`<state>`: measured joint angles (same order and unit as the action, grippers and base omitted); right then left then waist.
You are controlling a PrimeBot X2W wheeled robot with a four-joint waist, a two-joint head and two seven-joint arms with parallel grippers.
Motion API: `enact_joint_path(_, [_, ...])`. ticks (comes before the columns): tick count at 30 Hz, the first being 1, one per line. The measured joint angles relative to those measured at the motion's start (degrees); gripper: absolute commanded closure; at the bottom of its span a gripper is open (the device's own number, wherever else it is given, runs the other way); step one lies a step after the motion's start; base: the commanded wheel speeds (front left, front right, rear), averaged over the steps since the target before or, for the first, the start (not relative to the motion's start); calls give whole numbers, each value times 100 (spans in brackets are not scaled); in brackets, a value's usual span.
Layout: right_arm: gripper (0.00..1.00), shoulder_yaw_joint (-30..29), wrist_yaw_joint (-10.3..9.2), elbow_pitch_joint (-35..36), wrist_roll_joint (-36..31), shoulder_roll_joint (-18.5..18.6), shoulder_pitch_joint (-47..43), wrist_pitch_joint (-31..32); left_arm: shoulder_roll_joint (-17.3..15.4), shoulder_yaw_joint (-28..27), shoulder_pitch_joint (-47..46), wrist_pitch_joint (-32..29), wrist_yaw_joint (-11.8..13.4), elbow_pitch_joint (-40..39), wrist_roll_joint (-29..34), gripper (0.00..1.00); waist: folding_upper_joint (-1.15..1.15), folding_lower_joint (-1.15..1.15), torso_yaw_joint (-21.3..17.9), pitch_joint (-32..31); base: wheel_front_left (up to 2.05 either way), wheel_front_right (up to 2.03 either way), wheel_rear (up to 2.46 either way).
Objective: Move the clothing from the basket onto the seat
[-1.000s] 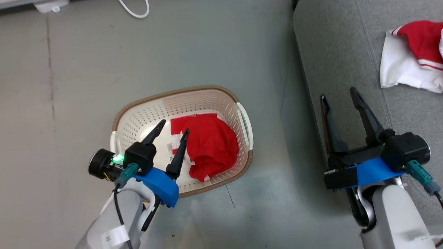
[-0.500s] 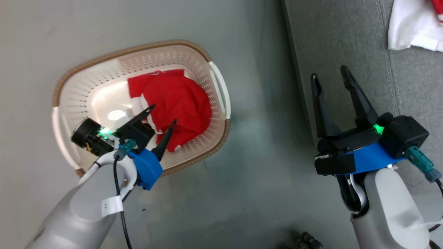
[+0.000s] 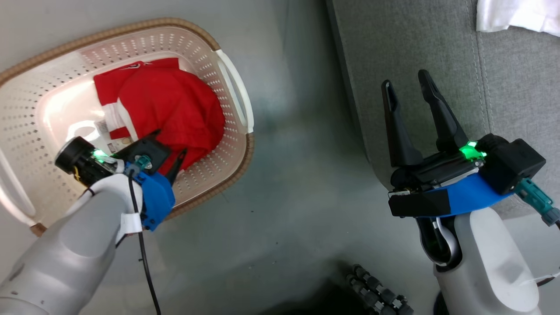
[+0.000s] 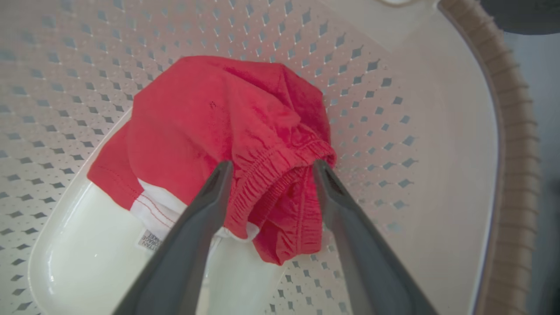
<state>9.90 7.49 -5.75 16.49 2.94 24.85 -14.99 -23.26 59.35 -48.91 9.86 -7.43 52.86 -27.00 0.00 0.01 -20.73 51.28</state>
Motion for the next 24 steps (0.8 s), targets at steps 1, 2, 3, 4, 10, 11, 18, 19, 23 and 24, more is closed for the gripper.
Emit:
enact_joint_path(1, [0, 19, 0, 11, 34, 0, 17, 0, -29, 53, -42, -36, 0, 43, -35, 0, 0, 0, -33, 33, 0, 0, 0])
enact_joint_path(2, [0, 36, 0, 27, 54, -1, 34, 0, -47, 82, -75, -56, 0, 68, -70, 0, 0, 0, -64, 65, 0, 0, 0])
enact_joint_path(3, [0, 49, 0, 44, 81, 0, 48, 0, -78, 124, -112, -79, 0, 98, -81, 0, 0, 0, -93, 94, 0, 0, 0])
enact_joint_path(4, [0, 60, 0, 63, 96, 0, 58, 0, -94, 159, -153, -98, 0, 132, -97, 0, 0, 0, -119, 122, 0, 0, 0])
enact_joint_path(10, [0, 107, 0, 132, 245, 0, 66, -1, -116, 288, -382, -255, 9, 456, -63, 0, 0, 0, -240, 264, 0, 0, 0])
enact_joint_path(11, [0, 114, 0, 134, 286, 0, 66, -1, -114, 297, -413, -289, 32, 512, -57, 0, 0, 0, -257, 283, 0, 0, 0])
enact_joint_path(18, [0, 116, 0, 177, 353, 0, 49, -2, -14, 263, -563, -276, 341, 788, -49, 0, 0, -1, -320, 395, 0, 0, 0])
enact_joint_path(19, [0, 110, 0, 183, 353, 0, 44, -2, 16, 245, -571, -237, 368, 805, -79, 0, 0, 0, -315, 403, 0, 0, 0])
enact_joint_path(23, [0, 103, 0, 204, 399, 0, 42, -2, 78, 227, -619, -200, 419, 933, -125, 0, 0, -1, -300, 422, 0, 0, 0])
enact_joint_path(24, [0, 105, 0, 207, 404, 0, 42, -2, 93, 225, -623, -180, 441, 960, -125, 0, 0, -1, -300, 423, 0, 0, 0])
